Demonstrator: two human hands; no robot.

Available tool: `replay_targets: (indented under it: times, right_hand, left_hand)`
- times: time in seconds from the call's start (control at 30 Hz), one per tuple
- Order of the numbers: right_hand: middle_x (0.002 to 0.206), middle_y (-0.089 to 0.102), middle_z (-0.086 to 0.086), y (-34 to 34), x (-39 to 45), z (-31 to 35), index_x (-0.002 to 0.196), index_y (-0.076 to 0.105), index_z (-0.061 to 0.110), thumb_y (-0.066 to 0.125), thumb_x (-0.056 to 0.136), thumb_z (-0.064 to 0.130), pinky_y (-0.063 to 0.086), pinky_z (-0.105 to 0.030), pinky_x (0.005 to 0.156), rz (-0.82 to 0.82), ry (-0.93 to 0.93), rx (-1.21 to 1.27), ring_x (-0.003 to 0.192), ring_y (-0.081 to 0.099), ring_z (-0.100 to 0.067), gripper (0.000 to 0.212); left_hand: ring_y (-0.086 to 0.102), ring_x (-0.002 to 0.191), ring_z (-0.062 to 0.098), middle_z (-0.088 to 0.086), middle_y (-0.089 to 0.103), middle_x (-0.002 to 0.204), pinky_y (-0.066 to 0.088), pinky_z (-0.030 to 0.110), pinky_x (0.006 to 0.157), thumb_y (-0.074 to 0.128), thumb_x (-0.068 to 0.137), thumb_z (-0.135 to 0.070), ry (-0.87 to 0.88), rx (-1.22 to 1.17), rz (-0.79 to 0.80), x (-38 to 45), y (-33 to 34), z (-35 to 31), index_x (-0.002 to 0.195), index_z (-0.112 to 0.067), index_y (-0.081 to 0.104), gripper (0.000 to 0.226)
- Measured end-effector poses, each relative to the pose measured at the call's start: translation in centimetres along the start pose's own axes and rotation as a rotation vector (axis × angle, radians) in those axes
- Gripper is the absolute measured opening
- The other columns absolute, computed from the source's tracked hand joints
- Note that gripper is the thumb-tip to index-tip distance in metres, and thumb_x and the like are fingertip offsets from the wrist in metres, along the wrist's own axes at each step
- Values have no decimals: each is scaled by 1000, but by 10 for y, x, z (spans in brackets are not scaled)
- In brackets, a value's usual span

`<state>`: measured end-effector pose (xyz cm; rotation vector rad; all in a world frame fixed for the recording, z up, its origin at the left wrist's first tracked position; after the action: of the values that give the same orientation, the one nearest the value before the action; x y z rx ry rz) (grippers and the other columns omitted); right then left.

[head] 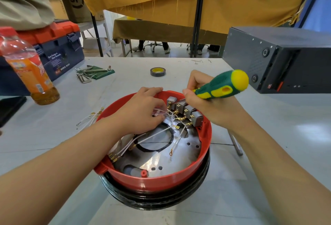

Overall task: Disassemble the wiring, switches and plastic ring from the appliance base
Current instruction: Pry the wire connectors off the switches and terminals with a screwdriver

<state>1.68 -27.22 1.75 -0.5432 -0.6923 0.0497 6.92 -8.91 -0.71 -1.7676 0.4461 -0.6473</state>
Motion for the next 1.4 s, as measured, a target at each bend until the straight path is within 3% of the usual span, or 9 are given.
replay_targets:
  times: [0.1,0.27,0.43,0.57,0.93,1.2,1.4]
  right_hand:
    - [56,39,10,-3,14,-4,65,42,16,56,85,13,33,-9,52,-25,49,-11,53,39,-2,25]
    - [52,34,9,0,24,-21,60,40,14,56,83,7,32,-22,53,-162,208,190,51,33,-7,29]
    - [50,36,7,1,15,-29,59,40,15,54,75,17,34,-15,47,-302,248,335,46,36,-6,21]
    - [47,37,13,4,9,-27,61,41,14,53,78,18,32,-14,49,-315,188,282,47,35,-5,22]
    - [55,40,9,5,-2,-17,66,44,8,53,82,15,32,-9,55,-304,41,63,55,42,-2,20]
    - [55,45,15,2,-3,-15,64,40,18,52,84,17,32,-6,55,-334,17,29,55,44,1,23]
    - [56,43,10,4,-3,-16,66,43,14,52,84,17,33,-8,55,-320,21,27,55,44,-1,21]
  left_hand:
    - [21,137,19,-2,25,154,23,34,111,59,89,-33,2,-7,-1,-1,0,0,111,-29,66,24]
    - [22,136,18,-3,27,154,24,32,109,58,89,-32,13,-19,-12,0,0,-1,109,-29,66,22]
    - [22,136,17,-4,28,153,23,33,110,59,89,-31,12,-25,-23,0,2,1,108,-30,67,21]
    - [22,136,16,-5,28,153,23,33,111,59,89,-32,15,-32,-27,1,2,2,107,-32,67,20]
    - [22,135,17,-5,29,153,23,32,110,60,89,-31,27,-26,-30,0,2,1,107,-33,66,20]
    - [22,136,17,-4,29,152,24,32,109,61,88,-32,21,-31,-38,0,2,0,105,-32,63,17]
    - [22,136,19,-3,30,153,23,32,109,61,88,-32,16,-32,-34,0,1,-1,104,-31,63,17]
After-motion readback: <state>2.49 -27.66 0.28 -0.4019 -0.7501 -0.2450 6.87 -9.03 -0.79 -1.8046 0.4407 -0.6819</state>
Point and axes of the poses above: each hand's wrist, its own x-axis towards the middle knuckle, its own y-axis out of the palm, z = x × y, the point moved 1 cm from there along x, towards the middle knuckle
